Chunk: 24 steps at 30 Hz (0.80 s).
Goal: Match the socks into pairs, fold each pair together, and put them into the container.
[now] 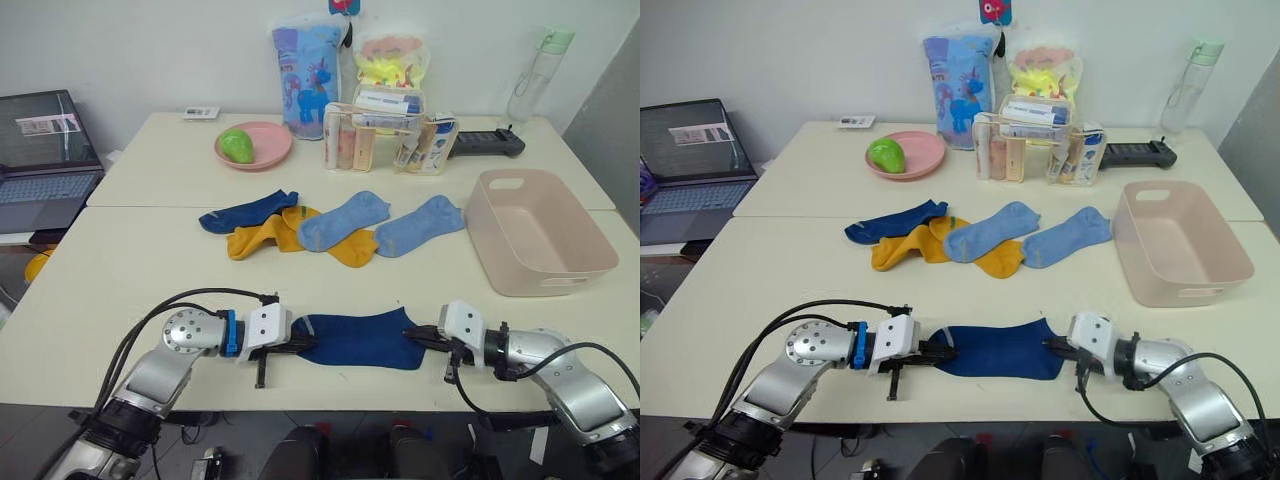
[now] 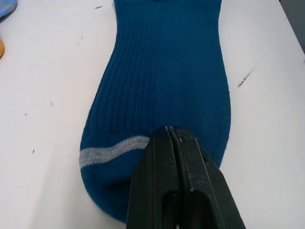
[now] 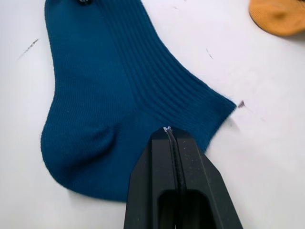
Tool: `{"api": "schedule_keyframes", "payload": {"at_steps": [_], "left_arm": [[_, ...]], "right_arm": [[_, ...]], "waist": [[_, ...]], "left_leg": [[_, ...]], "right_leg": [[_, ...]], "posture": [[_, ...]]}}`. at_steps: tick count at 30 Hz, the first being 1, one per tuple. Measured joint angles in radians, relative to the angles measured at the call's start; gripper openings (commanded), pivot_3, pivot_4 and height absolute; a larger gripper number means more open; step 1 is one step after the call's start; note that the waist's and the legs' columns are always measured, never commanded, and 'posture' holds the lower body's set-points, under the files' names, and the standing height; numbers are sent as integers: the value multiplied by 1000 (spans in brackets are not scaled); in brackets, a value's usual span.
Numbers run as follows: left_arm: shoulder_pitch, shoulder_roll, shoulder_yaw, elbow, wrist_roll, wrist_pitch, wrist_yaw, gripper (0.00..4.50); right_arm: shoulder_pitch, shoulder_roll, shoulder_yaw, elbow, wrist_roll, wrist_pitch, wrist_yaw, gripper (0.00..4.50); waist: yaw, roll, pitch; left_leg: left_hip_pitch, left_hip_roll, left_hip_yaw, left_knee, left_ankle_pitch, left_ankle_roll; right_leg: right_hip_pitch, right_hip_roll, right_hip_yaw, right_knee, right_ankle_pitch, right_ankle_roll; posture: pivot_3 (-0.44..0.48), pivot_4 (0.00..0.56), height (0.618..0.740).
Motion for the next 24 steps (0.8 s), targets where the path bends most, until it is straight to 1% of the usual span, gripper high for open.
{"api": "schedule_keyframes", "payload": {"at_steps": [4,8,9,12,15,19,21,24], "left_arm": [[37,13,17,-65,-54,79,-16,26],[62,45,18,-97,-48,100,-15,26],[67,56,17,-94,-34,95,-12,26],[65,60,16,-81,0,51,0,26],[65,60,15,-73,12,31,11,26],[74,62,20,-74,4,30,10,26],[95,65,46,-76,-22,48,8,26],[114,83,81,-93,-70,115,4,26]], "right_arm": [[26,-3,-19,-101,54,85,5,0],[25,0,-26,-189,89,160,-4,0],[26,-4,-19,-197,82,168,-3,0],[44,-68,53,-177,-21,138,5,0],[67,-94,51,-179,-60,89,7,0],[106,-116,15,-182,-64,75,2,0],[142,-137,-36,-194,-44,80,13,0],[180,-136,-97,-199,14,126,23,0]], "waist": [[-3,0,1],[-2,0,1],[-1,0,1],[1,0,1],[2,0,-1],[3,-1,-2],[3,-1,-2],[2,-2,-1]], "left_leg": [[-2,0,0,0,1,-1],[-2,0,0,0,0,0],[-2,0,0,0,0,1],[-2,0,0,0,-1,1],[0,0,0,0,-1,1],[0,0,0,0,-1,1],[0,0,0,0,-1,1],[0,0,0,0,-1,1]], "right_leg": [[-1,0,0,0,0,0],[-1,0,0,0,0,0],[-1,0,0,0,0,0],[-2,0,0,-1,0,0],[0,0,0,-1,0,0],[0,0,0,-1,0,0],[0,0,0,-1,0,0],[1,0,0,-1,0,0]], "posture": [[0,150,740],[0,150,740],[0,150,740],[0,150,740],[0,150,740],[0,150,740],[0,150,740],[0,150,740]]}}
